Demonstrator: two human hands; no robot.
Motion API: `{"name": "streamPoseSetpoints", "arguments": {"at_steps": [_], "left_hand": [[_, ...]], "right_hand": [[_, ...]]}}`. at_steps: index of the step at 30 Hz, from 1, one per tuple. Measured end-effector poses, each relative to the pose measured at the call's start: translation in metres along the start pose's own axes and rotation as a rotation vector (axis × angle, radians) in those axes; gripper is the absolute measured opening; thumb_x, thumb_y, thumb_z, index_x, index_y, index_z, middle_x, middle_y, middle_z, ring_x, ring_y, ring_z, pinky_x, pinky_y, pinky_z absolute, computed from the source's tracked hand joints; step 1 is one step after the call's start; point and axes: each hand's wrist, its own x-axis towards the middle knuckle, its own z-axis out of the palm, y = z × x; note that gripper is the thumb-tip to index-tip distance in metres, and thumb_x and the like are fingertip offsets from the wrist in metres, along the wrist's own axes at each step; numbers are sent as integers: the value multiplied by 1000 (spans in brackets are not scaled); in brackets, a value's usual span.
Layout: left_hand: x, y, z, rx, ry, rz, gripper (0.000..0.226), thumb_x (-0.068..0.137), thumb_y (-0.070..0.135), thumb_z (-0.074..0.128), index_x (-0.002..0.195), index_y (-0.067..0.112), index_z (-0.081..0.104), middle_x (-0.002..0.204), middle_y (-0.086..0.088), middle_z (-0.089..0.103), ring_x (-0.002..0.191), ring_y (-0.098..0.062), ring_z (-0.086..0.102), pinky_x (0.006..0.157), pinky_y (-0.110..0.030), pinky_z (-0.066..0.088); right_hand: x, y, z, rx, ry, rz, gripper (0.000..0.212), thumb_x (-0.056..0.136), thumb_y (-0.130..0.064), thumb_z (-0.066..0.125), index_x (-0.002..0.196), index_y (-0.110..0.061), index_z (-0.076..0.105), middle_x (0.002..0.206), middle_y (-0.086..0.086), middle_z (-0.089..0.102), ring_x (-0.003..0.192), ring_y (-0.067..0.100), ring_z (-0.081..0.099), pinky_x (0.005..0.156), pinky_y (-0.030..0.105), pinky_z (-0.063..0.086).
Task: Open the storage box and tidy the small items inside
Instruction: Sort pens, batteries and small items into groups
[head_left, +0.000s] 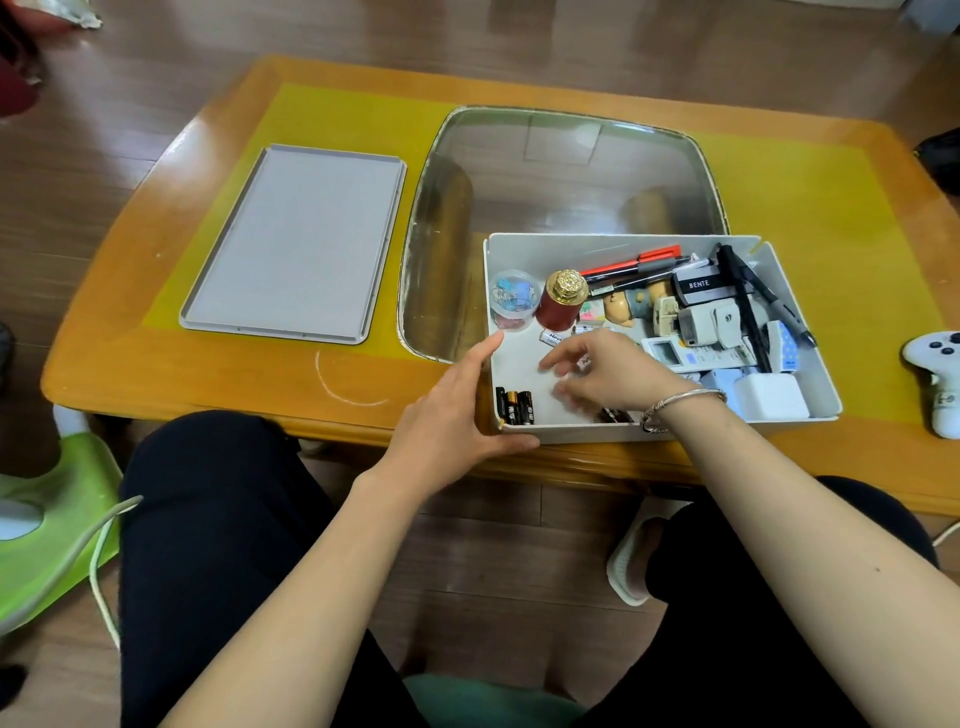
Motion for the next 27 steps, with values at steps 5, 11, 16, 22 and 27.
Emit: {"name": "streamPoseSetpoints", "arguments": {"at_steps": [5, 11, 16, 22, 27], "left_hand": [[2, 14, 9, 88, 103, 93, 110, 62, 63, 75, 145, 22, 17, 160, 11, -5, 143, -13, 17, 94, -38, 46], [3, 13, 12, 78, 166, 133, 97, 59, 66, 76, 135, 23, 32, 160, 13, 4, 136, -14, 34, 83, -33, 52], [4, 12, 13, 90, 193, 124, 96, 55, 74, 70, 130, 27, 34, 159, 15, 8, 133, -15, 39, 76, -24, 43], [6, 9, 14, 106, 210, 122, 95, 52, 81, 63, 126, 30, 33, 158, 16, 10, 130, -14, 42, 73, -23, 43], [7, 8, 15, 95, 217, 121, 96, 50, 85, 60, 125, 32, 33, 157, 17, 10, 130, -15, 43, 76, -24, 46]], "right_hand": [[7, 12, -9, -203, 199, -83, 25, 78, -9, 69, 102, -17, 71, 112, 0, 60, 100, 14, 55, 93, 29, 46], [16, 9, -3, -362, 84, -161, 28, 81, -16, 68, 109, -10, 69, 112, 4, 64, 103, 20, 56, 89, 28, 44], [17, 5, 0, -332, 108, -99, 10, 76, -16, 74, 83, -20, 68, 74, -12, 54, 79, 10, 51, 69, 24, 39], [16, 1, 2, -357, 25, -88, 32, 75, -16, 75, 100, -14, 55, 76, -1, 58, 79, 20, 56, 69, 29, 44], [15, -6, 2, -247, 93, -95, 25, 78, -20, 65, 103, -18, 63, 79, -1, 58, 76, 16, 54, 69, 23, 40]]}}
